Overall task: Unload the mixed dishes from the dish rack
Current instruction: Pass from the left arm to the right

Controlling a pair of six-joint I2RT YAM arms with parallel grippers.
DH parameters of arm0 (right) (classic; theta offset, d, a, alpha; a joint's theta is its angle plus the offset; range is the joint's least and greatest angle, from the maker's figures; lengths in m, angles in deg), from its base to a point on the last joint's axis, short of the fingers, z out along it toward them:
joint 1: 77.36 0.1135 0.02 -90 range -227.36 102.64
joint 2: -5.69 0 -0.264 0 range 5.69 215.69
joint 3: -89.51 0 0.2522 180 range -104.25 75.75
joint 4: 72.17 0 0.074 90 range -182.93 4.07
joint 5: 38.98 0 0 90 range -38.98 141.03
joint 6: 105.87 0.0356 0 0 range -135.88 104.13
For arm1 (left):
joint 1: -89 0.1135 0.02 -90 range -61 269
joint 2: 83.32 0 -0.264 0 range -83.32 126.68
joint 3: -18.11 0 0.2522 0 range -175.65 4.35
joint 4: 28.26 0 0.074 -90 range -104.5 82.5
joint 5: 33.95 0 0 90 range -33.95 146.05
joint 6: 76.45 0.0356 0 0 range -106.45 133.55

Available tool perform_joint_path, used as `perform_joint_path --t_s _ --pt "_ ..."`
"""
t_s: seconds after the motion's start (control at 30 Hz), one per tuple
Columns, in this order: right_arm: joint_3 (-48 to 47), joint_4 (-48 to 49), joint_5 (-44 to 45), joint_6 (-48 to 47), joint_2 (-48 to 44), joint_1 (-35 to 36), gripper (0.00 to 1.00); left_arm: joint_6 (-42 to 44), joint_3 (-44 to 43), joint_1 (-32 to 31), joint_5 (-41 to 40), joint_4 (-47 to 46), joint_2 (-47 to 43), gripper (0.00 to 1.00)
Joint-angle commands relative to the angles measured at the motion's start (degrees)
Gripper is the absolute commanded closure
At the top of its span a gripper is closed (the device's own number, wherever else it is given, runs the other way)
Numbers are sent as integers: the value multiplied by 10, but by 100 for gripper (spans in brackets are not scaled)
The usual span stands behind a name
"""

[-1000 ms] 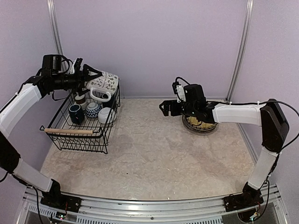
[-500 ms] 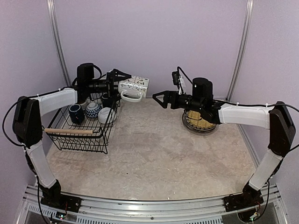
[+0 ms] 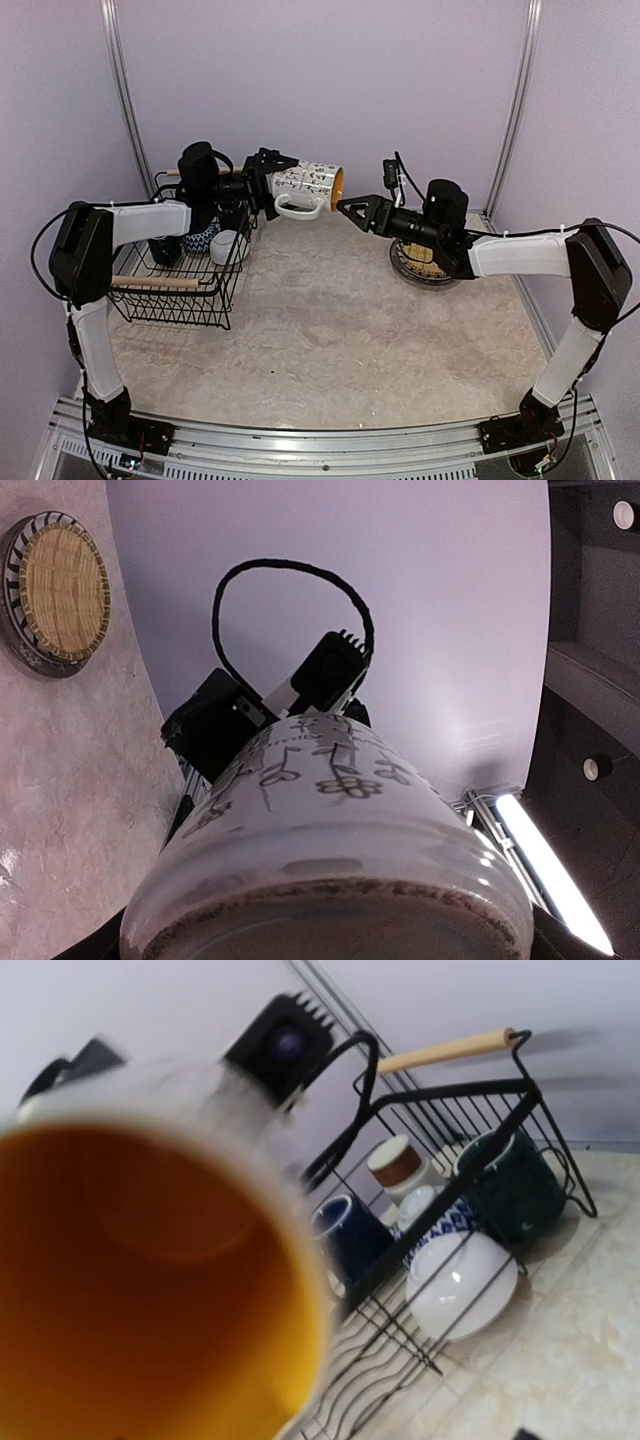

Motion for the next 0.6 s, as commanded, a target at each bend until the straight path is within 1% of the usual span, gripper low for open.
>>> perform_joint_path --t_s 0.0,0.17,0.23,0.3,0.43,0.57 --pt "-5 83 -53 54 23 -10 23 -22 -24 -26 19 -86 -3 83" --pt "-9 174 -88 119 50 -10 29 -29 -37 -44 24 -94 13 83" --pt "-11 203 -96 145 61 -9 33 -33 -42 -48 24 -98 19 83" --pt "-18 213 -100 160 73 -9 41 -38 -47 -53 26 -104 24 83" --pt "-20 238 -103 190 86 -9 60 -43 -47 -55 29 -111 30 83" --pt "-18 278 -102 220 95 -9 74 -45 -43 -55 28 -113 30 83"
